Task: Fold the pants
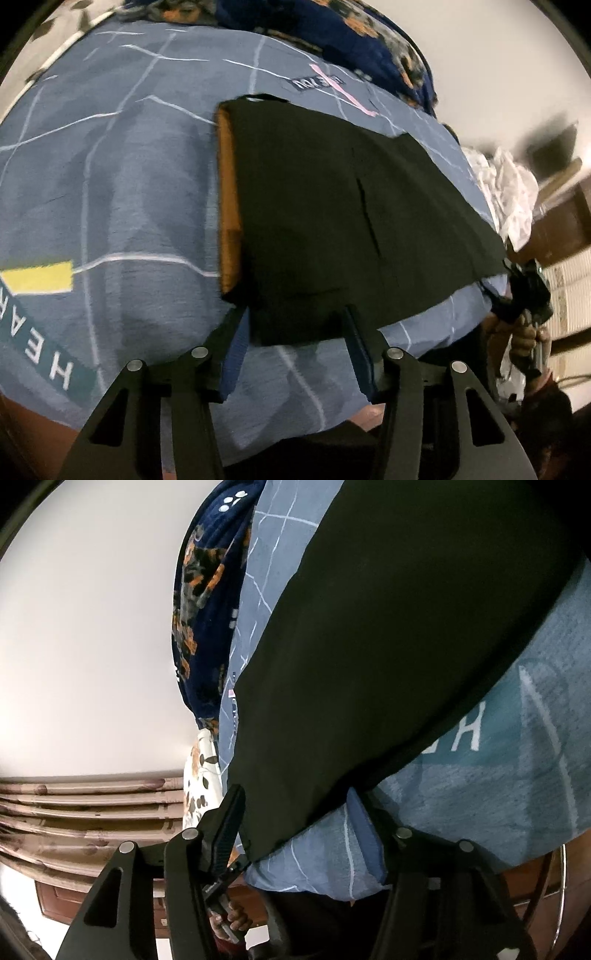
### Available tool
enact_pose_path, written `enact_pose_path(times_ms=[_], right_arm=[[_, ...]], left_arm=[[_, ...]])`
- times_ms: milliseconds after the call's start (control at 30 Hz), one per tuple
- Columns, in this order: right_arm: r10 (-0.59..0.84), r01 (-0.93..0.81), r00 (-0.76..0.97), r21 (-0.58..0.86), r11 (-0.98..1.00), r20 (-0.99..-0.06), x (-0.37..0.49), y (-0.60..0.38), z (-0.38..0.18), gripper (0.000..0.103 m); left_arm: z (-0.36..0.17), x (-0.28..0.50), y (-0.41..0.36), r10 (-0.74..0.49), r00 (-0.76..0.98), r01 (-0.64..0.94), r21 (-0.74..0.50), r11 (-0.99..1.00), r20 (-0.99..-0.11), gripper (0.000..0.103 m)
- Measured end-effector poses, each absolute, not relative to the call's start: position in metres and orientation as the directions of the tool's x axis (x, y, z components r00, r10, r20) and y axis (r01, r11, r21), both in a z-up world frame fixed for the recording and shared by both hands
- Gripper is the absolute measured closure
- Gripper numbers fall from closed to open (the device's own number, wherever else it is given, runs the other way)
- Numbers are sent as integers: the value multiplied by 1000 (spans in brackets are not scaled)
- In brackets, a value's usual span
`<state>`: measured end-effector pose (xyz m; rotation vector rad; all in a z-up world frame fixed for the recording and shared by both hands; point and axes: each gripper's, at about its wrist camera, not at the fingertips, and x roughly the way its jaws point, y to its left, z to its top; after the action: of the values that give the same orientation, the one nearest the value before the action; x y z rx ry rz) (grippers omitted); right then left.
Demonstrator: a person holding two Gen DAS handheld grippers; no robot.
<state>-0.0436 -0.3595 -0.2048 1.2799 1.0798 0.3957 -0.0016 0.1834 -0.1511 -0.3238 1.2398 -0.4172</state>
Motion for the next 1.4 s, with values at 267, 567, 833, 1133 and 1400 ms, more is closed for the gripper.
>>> enact_pose_path(times_ms=[267,567,833,1133,1400], right_arm=[[756,319,498,900,296,-425,-43,-361,-208,38],[763,309,498,907,287,-411,-38,-357,-209,34],[777,303,489,912,276,-397,-35,-356,-210,31],[785,301,474,912,280,-398,-39,-359,-206,31],[752,259,520,914,313,-405,-48,-386,-186,29]], left_arm=[[-126,7,189,-362,378,92,-355,930,-852,88],[-145,17,194,-318,381,79,-312,947,-868,90],[-150,10,205,-343,388,29,-361,932,-855,83],[-137,15,203,-261,390,-1,-284,959,-883,60],[-99,19,145,-234,501,165,-174,971,-833,54]])
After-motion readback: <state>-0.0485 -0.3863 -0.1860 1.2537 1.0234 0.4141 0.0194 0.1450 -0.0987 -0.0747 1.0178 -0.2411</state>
